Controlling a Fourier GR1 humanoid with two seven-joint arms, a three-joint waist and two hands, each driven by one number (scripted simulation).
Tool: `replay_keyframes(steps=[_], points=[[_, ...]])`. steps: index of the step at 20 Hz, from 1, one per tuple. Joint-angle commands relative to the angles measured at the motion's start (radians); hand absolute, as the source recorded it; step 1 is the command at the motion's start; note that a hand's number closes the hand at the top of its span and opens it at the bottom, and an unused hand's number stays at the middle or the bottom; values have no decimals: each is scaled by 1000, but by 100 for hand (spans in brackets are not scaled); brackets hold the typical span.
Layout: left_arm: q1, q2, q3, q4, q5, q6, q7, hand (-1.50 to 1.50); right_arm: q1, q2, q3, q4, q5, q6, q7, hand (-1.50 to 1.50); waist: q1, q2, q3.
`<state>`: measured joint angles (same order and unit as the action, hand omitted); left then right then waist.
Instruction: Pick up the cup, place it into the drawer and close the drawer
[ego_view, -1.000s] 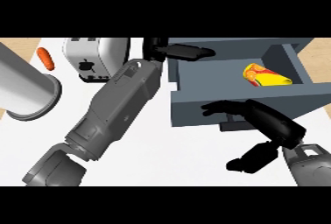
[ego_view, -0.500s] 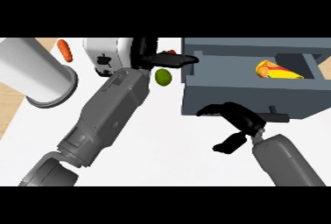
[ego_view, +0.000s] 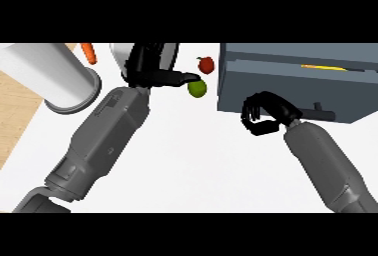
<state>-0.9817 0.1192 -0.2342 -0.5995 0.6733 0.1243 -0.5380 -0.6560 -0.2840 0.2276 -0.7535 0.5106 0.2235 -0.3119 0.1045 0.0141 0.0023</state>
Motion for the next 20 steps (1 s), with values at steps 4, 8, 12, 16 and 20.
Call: replay_keyframes(steps=[4,8,12,16,20], points=[[85,46,-11,-84,9,-55,31,-150,-192,-60,-163,220,-57,-74,-83,150,55,16,3],[98,68,-8,-100,7,-68,26,-150,-260,-95,-214,249,-84,-81,-57,150,64,24,3],[106,53,-21,-118,7,-71,47,-150,-272,-121,-229,252,-103,-52,-40,150,84,30,3],[132,77,-25,-129,7,-107,42,-150,-273,-152,-255,228,-138,-10,-50,150,95,34,2],[141,69,-29,-142,8,-114,38,-150,-274,-176,-256,197,-153,36,-45,150,110,38,1]])
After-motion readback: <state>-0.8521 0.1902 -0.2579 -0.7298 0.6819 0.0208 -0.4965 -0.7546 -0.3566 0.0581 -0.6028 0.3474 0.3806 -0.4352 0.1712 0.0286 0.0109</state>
